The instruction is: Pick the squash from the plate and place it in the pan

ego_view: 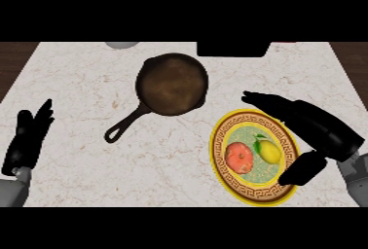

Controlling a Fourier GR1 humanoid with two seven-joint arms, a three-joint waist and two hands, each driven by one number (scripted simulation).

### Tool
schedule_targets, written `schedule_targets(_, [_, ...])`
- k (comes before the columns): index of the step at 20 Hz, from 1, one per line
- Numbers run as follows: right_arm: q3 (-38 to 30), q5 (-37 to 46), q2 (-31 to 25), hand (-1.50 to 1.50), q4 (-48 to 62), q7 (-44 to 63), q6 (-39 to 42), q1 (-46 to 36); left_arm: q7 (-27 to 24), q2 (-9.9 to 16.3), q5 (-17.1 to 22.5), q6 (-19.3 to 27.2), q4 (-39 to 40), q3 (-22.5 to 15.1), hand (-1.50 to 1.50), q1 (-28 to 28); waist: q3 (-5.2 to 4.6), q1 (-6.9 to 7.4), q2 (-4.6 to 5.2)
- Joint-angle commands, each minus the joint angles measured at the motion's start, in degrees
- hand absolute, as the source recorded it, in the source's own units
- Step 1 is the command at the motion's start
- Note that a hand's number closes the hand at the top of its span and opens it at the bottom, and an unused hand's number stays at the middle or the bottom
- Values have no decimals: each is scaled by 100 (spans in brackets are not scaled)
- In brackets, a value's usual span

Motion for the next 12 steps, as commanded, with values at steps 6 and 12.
schedule_targets(6, [976, 1000, 573, -150, -563, 1563, 728, 42, -125, -147, -142, -116, 99, 173, 0, 99, 10, -46, 8])
schedule_targets(12, [555, 1774, 1185, -150, 59, 1083, 900, 155, 183, -192, -277, -344, -199, 522, 0, 84, 13, -31, 14])
